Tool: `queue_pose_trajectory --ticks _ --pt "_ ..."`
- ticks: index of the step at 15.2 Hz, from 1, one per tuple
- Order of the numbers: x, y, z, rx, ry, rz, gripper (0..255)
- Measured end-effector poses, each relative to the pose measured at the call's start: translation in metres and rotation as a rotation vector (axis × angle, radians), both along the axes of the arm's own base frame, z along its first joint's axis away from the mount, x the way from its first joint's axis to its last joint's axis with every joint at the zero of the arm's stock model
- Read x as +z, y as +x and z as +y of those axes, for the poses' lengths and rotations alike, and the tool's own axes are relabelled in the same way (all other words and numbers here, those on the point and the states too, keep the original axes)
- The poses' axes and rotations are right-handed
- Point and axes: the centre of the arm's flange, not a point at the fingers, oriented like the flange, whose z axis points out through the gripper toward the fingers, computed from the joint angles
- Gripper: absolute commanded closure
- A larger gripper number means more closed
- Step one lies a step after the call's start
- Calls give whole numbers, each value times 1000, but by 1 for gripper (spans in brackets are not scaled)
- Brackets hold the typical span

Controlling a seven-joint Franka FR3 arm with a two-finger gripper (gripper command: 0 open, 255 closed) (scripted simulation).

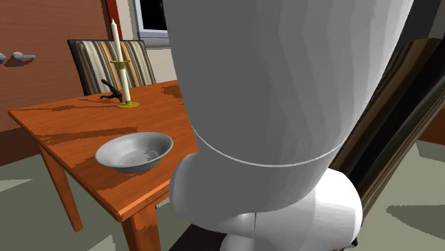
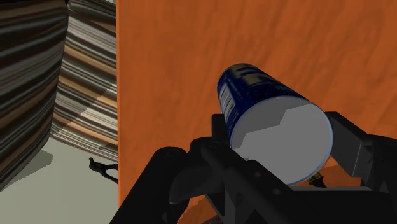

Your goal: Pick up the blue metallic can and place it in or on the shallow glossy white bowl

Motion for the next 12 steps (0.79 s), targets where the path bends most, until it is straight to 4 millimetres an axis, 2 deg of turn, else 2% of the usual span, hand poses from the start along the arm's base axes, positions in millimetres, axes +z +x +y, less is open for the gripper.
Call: queue_pose_trajectory --ticks 5,12 --pt "6 -58 -8 0 0 0 255" --pt "21 -152 -13 0 1 0 255"
